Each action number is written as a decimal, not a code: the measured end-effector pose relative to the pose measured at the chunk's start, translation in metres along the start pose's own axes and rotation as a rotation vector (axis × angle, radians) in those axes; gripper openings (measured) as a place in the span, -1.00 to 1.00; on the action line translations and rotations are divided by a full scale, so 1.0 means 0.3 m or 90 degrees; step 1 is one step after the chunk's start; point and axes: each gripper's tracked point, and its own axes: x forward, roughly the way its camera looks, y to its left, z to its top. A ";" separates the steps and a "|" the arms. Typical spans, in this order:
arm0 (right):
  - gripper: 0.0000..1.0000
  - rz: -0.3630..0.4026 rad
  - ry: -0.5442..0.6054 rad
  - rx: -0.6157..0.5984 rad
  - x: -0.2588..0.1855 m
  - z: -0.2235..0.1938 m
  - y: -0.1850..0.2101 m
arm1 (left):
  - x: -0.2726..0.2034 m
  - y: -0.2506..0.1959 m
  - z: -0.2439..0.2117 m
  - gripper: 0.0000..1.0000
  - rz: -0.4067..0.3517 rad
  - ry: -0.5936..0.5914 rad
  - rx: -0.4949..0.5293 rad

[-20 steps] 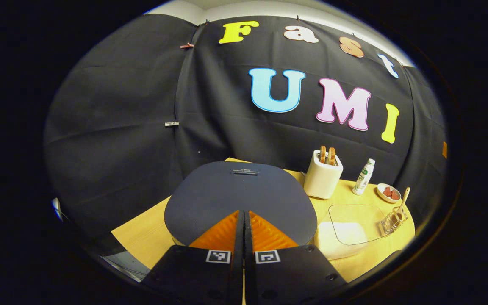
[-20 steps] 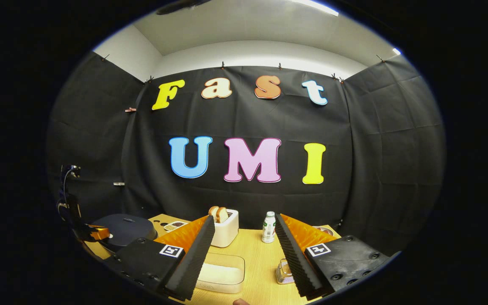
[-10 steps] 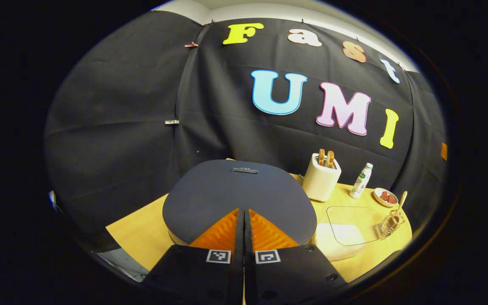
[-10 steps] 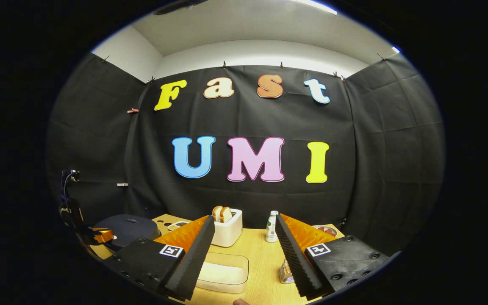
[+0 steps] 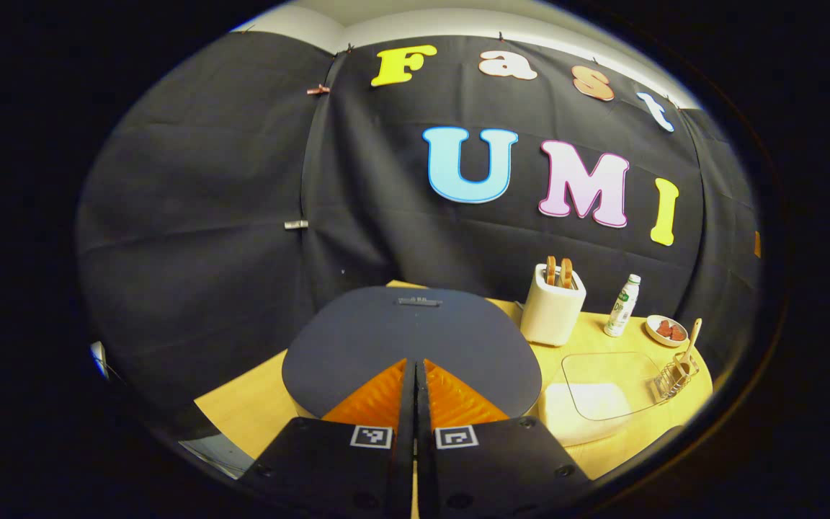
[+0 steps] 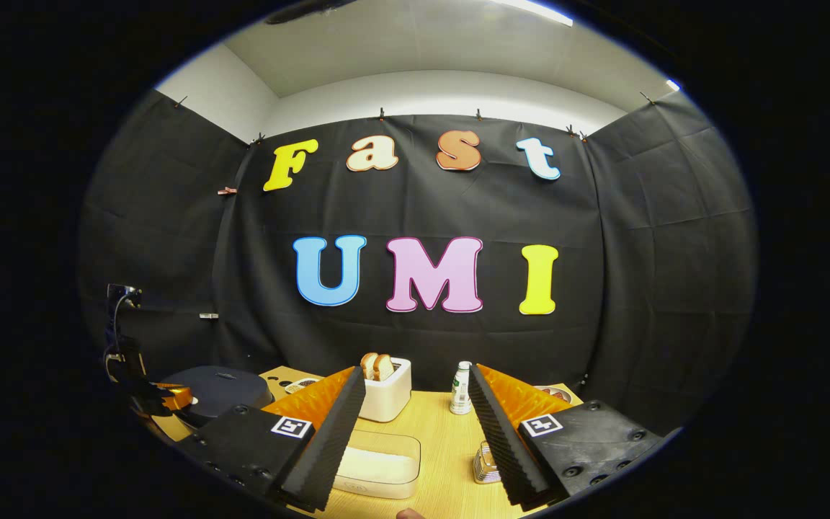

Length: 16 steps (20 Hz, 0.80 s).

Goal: Close the left gripper, press the button to open the rice cooker; take a wooden spoon from the chopstick holder with the right hand, scoop a spoonful of rice and pour it into the rice cooker, then put the wooden spoon back into the chopstick holder.

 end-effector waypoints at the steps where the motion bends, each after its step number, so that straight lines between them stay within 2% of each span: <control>1: 0.80 -0.002 -0.001 0.001 -0.001 0.003 -0.006 | -0.004 -0.001 0.031 -0.84 0.003 -0.011 0.006; 6: 0.80 -0.007 -0.002 0.003 0.000 0.007 -0.025 | -0.001 -0.011 0.157 -0.79 -0.005 -0.049 0.007; 10: 0.80 -0.012 -0.005 0.005 0.000 0.013 -0.043 | -0.010 -0.026 0.217 -0.58 -0.007 -0.071 0.015; 14: 0.80 -0.014 -0.006 0.005 0.000 0.014 -0.051 | -0.041 -0.053 0.262 -0.22 -0.012 -0.099 0.042; 15: 0.80 -0.013 -0.006 0.004 0.002 0.012 -0.055 | -0.050 -0.060 0.270 0.00 -0.012 -0.104 0.046; 16: 0.80 -0.014 -0.007 0.003 0.003 0.014 -0.057 | -0.064 -0.061 0.278 0.10 -0.011 -0.113 0.048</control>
